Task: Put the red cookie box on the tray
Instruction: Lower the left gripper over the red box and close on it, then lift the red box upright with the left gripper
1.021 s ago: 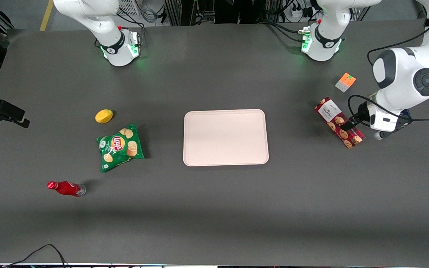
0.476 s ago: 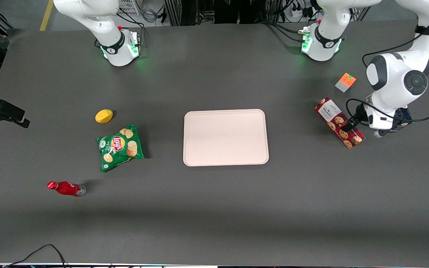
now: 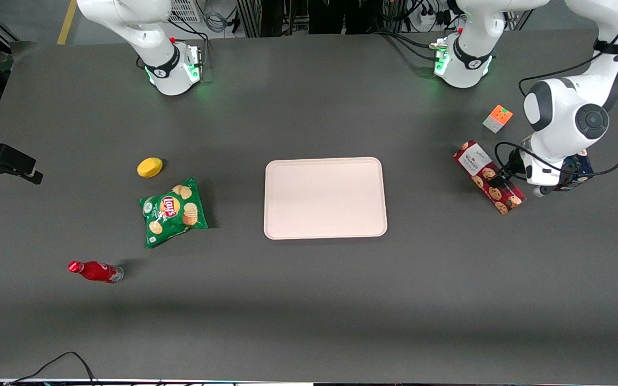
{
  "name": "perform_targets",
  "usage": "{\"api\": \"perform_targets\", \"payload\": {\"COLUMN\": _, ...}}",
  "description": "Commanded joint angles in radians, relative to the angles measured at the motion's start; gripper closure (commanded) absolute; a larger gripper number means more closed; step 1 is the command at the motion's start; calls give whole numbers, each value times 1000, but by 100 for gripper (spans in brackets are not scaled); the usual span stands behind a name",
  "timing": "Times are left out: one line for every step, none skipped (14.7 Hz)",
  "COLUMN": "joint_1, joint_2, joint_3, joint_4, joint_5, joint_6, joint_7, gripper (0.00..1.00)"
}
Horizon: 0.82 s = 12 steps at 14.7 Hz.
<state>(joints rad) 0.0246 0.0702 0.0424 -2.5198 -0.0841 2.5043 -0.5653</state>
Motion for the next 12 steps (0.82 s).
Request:
{"api": "perform_targets", "payload": {"joint_1": -12, "joint_2": 40, "joint_3": -1, "joint_4": -8, "joint_5": -11, "joint_6": 57, "joint_7": -16, "gripper": 0}}
{"api": "perform_targets", "payload": {"joint_1": -15, "joint_2": 46, "joint_3": -3, "joint_4": -8, "joint_5": -12, "joint_6": 57, "joint_7": -16, "gripper": 0}}
{"api": "perform_targets", "payload": {"joint_1": -17, "joint_2": 52, "joint_3": -4, "joint_4": -10, "joint_5": -12, "joint_6": 59, "joint_7": -16, "gripper": 0}}
{"api": "perform_targets", "payload": {"joint_1": -17, "joint_2": 62, "joint_3": -4, "joint_4": -10, "joint_5": -12, "joint_6": 67, "joint_7": -16, "gripper": 0}}
{"api": "perform_targets", "payload": {"joint_1": -17, "joint_2": 69, "joint_3": -4, "joint_4": -10, "joint_5": -12, "joint_6": 79, "joint_7": -16, "gripper": 0}}
{"api": "perform_targets", "payload": {"joint_1": -18, "joint_2": 78, "joint_3": -4, "joint_4": -11, "joint_5": -12, "joint_6": 91, "joint_7": -16, "gripper": 0}}
{"api": "perform_targets", "payload": {"joint_1": -20, "joint_2": 91, "joint_3": -4, "joint_4": -13, "joint_5": -12, "joint_6": 102, "joint_7": -15, "gripper": 0}}
{"api": "perform_targets", "payload": {"joint_1": -20, "joint_2": 94, "joint_3": -6, "joint_4": -16, "joint_5": -12, "joint_6": 113, "joint_7": -15, "gripper": 0}}
{"api": "perform_targets", "payload": {"joint_1": -22, "joint_2": 95, "joint_3": -7, "joint_4": -20, "joint_5": -12, "joint_6": 117, "joint_7": -15, "gripper": 0}}
{"api": "perform_targets", "payload": {"joint_1": -23, "joint_2": 97, "joint_3": -7, "joint_4": -25, "joint_5": -12, "joint_6": 125, "joint_7": -15, "gripper": 2}}
{"api": "perform_targets", "payload": {"joint_1": -23, "joint_2": 95, "joint_3": -12, "joint_4": -27, "joint_5": -12, "joint_6": 125, "joint_7": -15, "gripper": 9}}
{"api": "perform_targets", "payload": {"joint_1": -23, "joint_2": 95, "joint_3": -18, "joint_4": -27, "joint_5": -12, "joint_6": 125, "joint_7": -15, "gripper": 20}}
